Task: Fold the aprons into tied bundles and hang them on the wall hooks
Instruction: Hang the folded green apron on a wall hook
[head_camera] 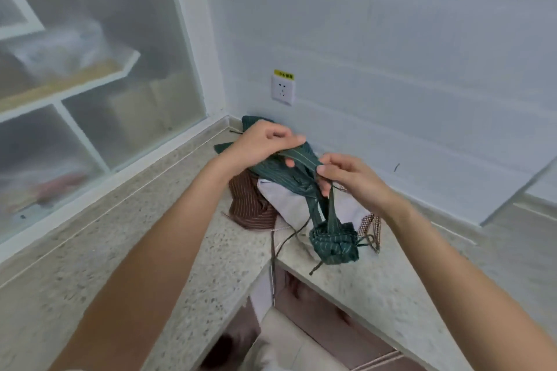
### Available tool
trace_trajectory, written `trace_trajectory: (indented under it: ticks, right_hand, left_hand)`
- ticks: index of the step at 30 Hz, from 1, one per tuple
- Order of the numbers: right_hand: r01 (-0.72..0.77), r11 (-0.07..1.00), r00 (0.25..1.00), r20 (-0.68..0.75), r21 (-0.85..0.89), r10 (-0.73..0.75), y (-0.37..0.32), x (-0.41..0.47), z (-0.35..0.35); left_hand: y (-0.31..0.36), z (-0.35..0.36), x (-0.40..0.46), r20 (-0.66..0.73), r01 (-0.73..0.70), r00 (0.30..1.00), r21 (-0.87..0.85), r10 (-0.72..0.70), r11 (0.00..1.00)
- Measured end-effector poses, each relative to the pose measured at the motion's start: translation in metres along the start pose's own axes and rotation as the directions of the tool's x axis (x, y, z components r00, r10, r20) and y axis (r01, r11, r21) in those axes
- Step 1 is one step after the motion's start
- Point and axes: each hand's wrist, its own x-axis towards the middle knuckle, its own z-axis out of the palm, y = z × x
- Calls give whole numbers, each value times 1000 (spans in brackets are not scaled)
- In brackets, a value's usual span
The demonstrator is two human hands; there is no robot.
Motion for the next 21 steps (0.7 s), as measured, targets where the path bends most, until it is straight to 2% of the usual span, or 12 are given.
trace_trajectory:
  ticks: [2,6,8,10,13,15,17,19,21]
  right_hand:
    - [36,999,999,-40,0,-36,-14,10,-20]
    - [93,996,987,-135,5,-92,-40,33,-56]
    - [90,995,965,-242,-38,-96,-50,51,-74]
    - [81,994,928,-358,-79,-104,-60,73,-89]
    - [52,978,859,-491,-203,-148,-74,103,-109]
    - [24,939,810,-544,-344,-220,-87,123,-121]
    - [71,916,742,-593,-394,-312,-98,139,-128]
    - [144,944,735,-606,-298,-304,-105,151,-131]
    - [185,971,787,-569,-154,-240,-113,168,-133]
  left_hand:
    - [13,-2,27,104,-40,993,-120,52,992]
    - [9,-22,81,213,-105,959,-340,186,935]
    - [11,-30,109,196,-167,952,-309,235,936]
    - [23,-37,132,120,-220,957,-298,264,929]
    - [49,-48,158,30,-297,944,-362,329,884]
    - [67,-56,176,50,-335,920,-414,389,846]
    - [81,-59,194,84,-375,893,-402,441,835]
    - [90,-59,208,79,-432,865,-386,495,815]
    - [95,-67,228,10,-496,845,-357,535,791]
